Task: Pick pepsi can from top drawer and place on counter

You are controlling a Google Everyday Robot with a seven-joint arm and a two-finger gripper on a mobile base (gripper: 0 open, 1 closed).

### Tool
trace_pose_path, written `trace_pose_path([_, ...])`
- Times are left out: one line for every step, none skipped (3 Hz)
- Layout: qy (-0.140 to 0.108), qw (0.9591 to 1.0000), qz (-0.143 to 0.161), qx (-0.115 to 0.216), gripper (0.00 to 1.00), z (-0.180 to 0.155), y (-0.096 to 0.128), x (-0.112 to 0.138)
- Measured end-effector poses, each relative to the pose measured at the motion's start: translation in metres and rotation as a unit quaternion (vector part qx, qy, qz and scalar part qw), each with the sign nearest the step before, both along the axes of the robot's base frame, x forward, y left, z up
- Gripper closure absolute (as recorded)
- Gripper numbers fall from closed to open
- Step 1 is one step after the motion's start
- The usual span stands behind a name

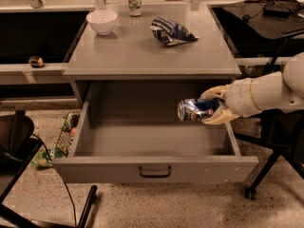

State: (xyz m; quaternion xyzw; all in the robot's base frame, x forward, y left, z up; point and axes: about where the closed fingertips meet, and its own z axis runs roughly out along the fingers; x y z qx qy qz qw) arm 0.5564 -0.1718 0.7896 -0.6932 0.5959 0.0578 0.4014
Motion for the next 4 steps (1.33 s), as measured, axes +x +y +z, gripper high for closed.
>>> trace_pose_path([-0.018,0.9998,-0.006,0.003,1.00,0.013,-0.002,0.013])
trace_pose_path([-0.054,0.9984,-0.008,-0.016,1.00,0.042,-0.007,0.047])
trace_pose_path([-0.089,0.9954,-0.027,-0.021,1.00,0.073,-0.011,0.095])
trace_pose_path([-0.111,0.9918,-0.063,-0.001,1.00,0.095,-0.015,0.137])
